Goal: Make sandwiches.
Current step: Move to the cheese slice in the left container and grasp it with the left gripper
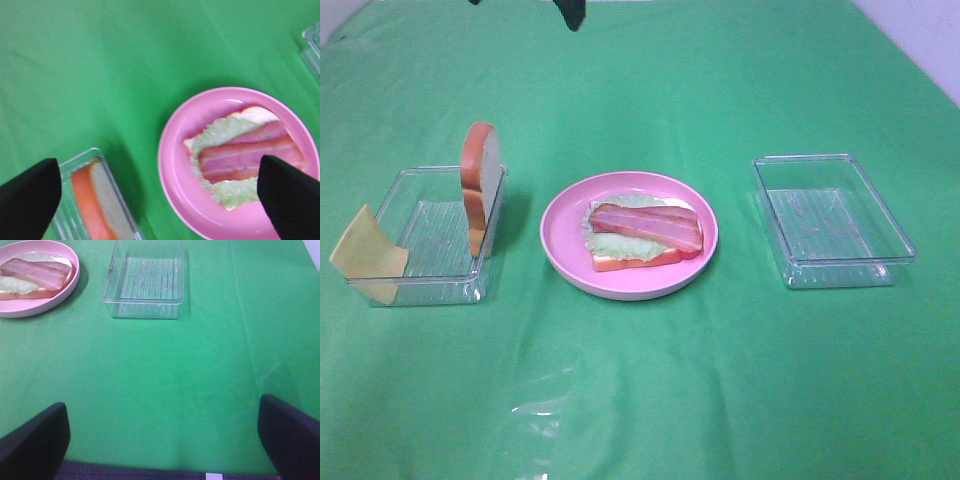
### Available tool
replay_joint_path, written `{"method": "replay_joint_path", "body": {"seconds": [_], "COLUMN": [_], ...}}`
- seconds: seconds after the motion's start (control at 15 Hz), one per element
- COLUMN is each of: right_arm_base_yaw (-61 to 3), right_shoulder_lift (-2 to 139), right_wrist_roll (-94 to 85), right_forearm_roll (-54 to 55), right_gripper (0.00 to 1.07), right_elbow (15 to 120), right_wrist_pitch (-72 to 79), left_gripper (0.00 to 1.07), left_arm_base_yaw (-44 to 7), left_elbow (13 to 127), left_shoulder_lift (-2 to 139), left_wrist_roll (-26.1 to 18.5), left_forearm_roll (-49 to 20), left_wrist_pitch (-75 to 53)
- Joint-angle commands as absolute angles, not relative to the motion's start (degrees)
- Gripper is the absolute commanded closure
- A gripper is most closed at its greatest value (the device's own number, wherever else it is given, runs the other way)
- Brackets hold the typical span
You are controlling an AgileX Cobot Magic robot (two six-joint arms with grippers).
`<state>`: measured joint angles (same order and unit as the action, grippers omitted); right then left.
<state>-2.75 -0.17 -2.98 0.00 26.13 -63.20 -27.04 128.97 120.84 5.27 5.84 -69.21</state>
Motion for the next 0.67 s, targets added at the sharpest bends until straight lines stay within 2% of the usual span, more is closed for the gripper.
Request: {"method": "replay_joint_path", "body": {"seconds": [0.07, 0.2, 0.33, 0.4, 0.6, 0.67], "right_arm_base_yaw": [-2.75, -2.75, -2.75, -2.75, -2.75, -2.75], "right_shoulder_lift": [-2.12, -2.12, -2.12, -2.12, -2.12, -2.12], "right_wrist_roll": [-3.09, -3.04, -2.98, -2.98, -2.69, -2.69], "right_forearm_roll": [0.0, 0.0, 0.0, 0.0, 0.0, 0.0], "right_gripper": [0.09, 0.09, 0.09, 0.09, 0.09, 0.09], "right_elbow": [25.9, 25.9, 25.9, 25.9, 25.9, 25.9], "right_wrist_pitch": [-62.8, -62.8, -62.8, -62.8, -62.8, -62.8], "left_gripper": [0.06, 0.06, 0.06, 0.06, 0.06, 0.06], "left_arm_base_yaw": [-20.51, -15.01, -10.14, -9.22, -2.75, -2.23], "left_elbow": [126.45, 119.58, 110.01, 108.63, 93.11, 91.39], "left_shoulder_lift": [116.88, 112.7, 108.75, 108.23, 106.68, 106.68], "left_wrist_roll": [5.16, 4.18, 2.86, 2.58, 0.8, 0.52], "left_forearm_roll": [0.86, -3.55, -4.76, -4.76, -6.25, -6.93], "left_wrist_pitch": [-75.52, -75.52, -75.52, -75.52, -71.05, -69.73]}}
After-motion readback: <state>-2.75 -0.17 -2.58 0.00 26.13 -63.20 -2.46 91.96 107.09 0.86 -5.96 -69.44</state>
